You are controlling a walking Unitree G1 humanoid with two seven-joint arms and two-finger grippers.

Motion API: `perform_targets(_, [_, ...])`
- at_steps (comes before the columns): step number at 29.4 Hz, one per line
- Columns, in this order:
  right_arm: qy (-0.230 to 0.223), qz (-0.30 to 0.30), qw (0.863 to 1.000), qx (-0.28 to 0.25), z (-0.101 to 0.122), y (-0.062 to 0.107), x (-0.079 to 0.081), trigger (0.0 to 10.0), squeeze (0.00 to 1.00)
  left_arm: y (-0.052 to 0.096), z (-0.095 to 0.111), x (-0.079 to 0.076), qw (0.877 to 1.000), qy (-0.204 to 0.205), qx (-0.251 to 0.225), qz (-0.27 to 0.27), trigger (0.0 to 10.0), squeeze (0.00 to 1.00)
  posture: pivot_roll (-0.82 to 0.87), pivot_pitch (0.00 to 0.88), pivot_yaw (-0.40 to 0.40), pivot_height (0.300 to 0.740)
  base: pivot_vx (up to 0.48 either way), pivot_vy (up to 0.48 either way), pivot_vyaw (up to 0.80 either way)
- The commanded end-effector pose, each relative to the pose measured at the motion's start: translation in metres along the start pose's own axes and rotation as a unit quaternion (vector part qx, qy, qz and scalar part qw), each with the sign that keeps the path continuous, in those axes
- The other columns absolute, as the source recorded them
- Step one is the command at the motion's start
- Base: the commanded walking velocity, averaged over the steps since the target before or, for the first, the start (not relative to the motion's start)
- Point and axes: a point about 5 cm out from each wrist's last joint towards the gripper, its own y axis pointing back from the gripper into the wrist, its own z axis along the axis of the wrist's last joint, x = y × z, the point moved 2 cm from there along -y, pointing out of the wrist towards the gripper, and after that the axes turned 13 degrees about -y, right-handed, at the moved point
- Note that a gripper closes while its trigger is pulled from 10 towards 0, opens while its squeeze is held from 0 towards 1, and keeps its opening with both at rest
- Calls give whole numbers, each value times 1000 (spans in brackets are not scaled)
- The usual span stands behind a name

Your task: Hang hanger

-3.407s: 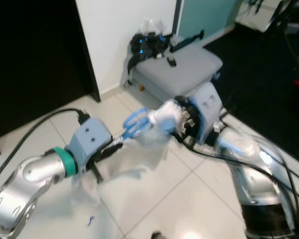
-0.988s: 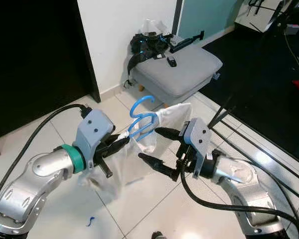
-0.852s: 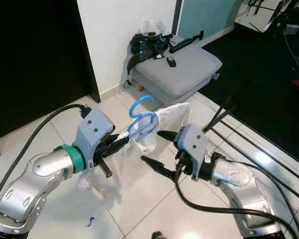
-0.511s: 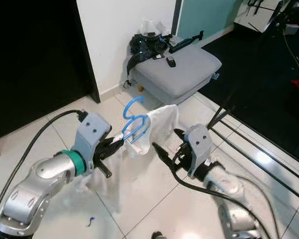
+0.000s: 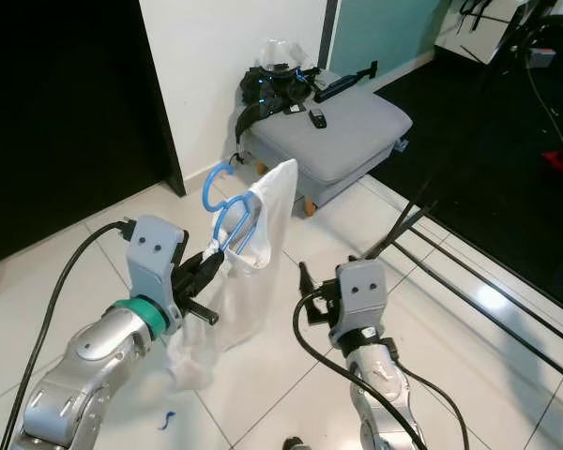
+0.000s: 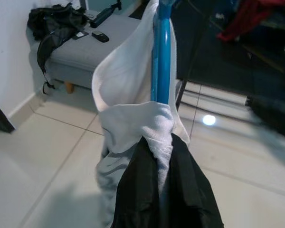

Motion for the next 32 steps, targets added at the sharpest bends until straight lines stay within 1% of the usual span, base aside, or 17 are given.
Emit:
perform_targets(1, [14,-19,1000,-15,5,-1,-5,10000,0,-2,-1,-6,1000,-17,3,-14,10000,0,-173,115,65,740,0,0,0])
perform_targets(4, [22,-23,999,-20,8,-4,-6,10000,0,-4,-7,-8,998,-51,31,-31,10000,0,-187,112,80,740,0,0,0])
perform_targets(6, [43,-34,998,-19,7,-4,-8,10000,0,-4,-8,-6,997,-54,37,-30,10000,0,-190,112,83,740,0,0,0])
perform_targets(8, [43,-34,998,-19,7,-4,-8,10000,0,-4,-8,-6,997,-54,37,-30,10000,0,-190,112,83,740,0,0,0])
perform_targets(9, [45,-39,998,-21,7,-4,-8,10000,0,-4,-8,-4,998,-50,34,-27,10000,0,-196,111,94,740,0,0,0])
perform_targets(10, [44,-43,998,-22,7,-3,-9,10000,0,-4,-8,2,999,-40,31,-16,10000,0,-199,110,96,740,0,0,0])
perform_targets(11, [44,-43,998,-22,7,-3,-9,10000,0,-4,-8,2,999,-40,31,-16,10000,0,-199,110,96,740,0,0,0])
perform_targets(13, [38,-52,998,-15,6,-3,-10,10000,0,-4,-8,10,1000,-6,20,-4,10000,0,-204,114,99,740,0,0,0])
perform_targets(15, [37,-54,998,-11,5,-3,-11,10000,0,-4,-7,12,1000,1,15,-4,10000,0,-204,114,99,740,0,0,0])
perform_targets(18, [29,-59,998,-1,3,-4,-12,10000,0,-7,-3,10,1000,-9,-4,-10,10000,0,-202,114,99,740,0,0,-800])
perform_targets(21, [26,-57,998,0,4,-6,-11,10000,0,-10,0,13,1000,-5,-9,7,10000,0,-202,113,99,740,0,0,-800])
perform_targets(26, [21,-48,999,-3,7,-13,-6,10000,0,-12,2,16,999,41,-7,18,10000,0,-189,111,97,740,0,0,-800])
perform_targets(27, [21,-48,999,-3,7,-13,-6,10000,0,-12,2,16,999,41,-7,18,10000,0,-189,111,97,740,0,0,-800])
perform_targets(28, [19,-37,999,-4,9,-16,-2,10000,0,-14,2,17,997,70,1,24,10000,0,-184,110,96,740,0,0,-800])
perform_targets(29, [19,-37,999,-4,9,-16,-2,10000,0,-14,2,17,997,70,1,24,10000,0,-184,110,96,740,0,0,-800])
perform_targets(30, [19,-30,999,-5,11,-19,1,10000,0,-16,1,18,996,90,10,27,10000,0,-182,108,96,740,0,0,-800])
perform_targets(32, [18,-27,999,-7,12,-20,2,10000,0,-16,0,19,995,91,15,28,10000,0,-181,108,96,740,0,0,-800])
